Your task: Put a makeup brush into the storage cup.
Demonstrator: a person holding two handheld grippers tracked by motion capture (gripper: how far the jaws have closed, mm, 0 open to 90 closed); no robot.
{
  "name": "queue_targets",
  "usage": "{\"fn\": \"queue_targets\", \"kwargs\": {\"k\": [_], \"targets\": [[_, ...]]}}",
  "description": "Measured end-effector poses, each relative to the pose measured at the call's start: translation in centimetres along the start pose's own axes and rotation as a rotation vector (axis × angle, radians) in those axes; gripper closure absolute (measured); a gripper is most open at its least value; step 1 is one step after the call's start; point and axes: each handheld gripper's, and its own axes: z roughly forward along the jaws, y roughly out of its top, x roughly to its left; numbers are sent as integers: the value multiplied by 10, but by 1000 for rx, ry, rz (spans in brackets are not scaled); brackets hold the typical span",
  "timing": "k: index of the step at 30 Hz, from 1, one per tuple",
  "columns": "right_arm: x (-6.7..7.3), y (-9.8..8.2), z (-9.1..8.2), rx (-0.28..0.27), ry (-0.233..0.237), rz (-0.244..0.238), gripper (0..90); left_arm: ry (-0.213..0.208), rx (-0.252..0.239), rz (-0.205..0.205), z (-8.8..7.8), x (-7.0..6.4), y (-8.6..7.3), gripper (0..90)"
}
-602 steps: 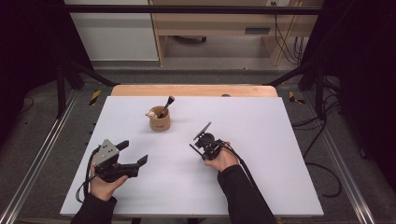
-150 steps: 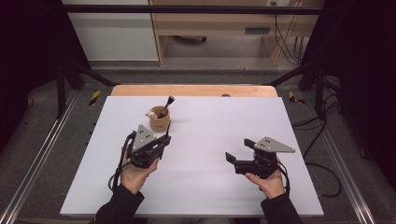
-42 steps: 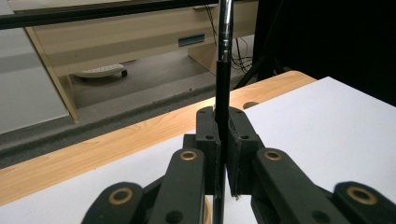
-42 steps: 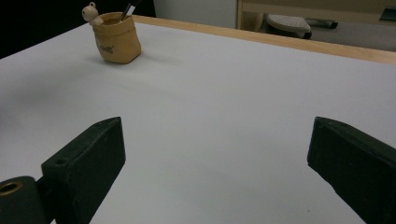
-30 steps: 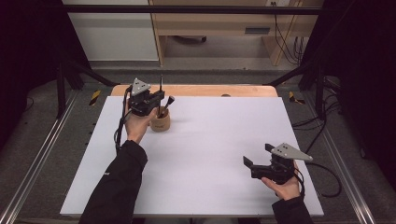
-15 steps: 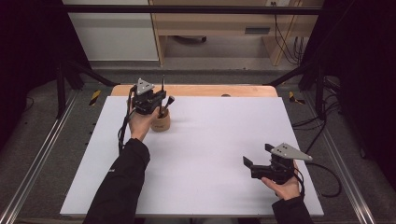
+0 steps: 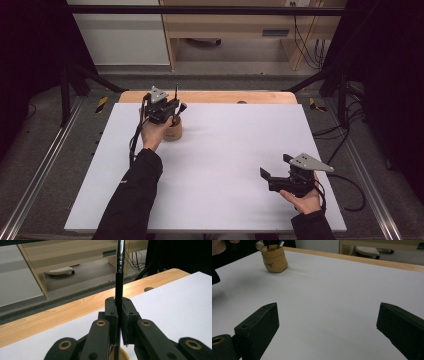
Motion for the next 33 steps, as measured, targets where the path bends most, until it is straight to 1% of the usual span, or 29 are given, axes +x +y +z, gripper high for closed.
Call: {"fn": "queue_targets", "kwargs": {"k": [4, 6, 13, 14, 15, 19, 20, 23, 29, 31, 33], "targets": [[0, 0, 0, 1, 4, -6, 50, 5, 4, -8, 1, 1, -4, 848], [0, 0, 1, 4, 3, -5, 51, 11, 12, -5, 2, 2, -7, 848], [1, -1, 1, 6, 3, -10, 51, 6, 14, -8, 3, 1, -14, 848], [1, -1, 1, 6, 3, -10, 51, 5, 20, -8, 3, 2, -15, 848], [1, -1, 1, 6, 4, -9, 51, 6, 16, -21, 4, 2, -17, 848], [1, -1, 2, 6, 4, -10, 51, 7, 20, -29, 4, 2, -22, 848], [1, -1, 2, 6, 4, -10, 51, 7, 26, -21, 4, 2, -24, 848], [1, -1, 1, 5, 4, -9, 51, 6, 26, -28, 4, 2, -25, 848], [2, -1, 2, 6, 3, -9, 51, 8, 37, -25, 4, 2, -32, 847], [2, -1, 2, 6, 2, -10, 51, 10, 46, -13, 4, 1, -34, 847], [2, 0, 2, 6, 3, -10, 51, 12, 46, -11, 5, 0, -36, 846]]}}
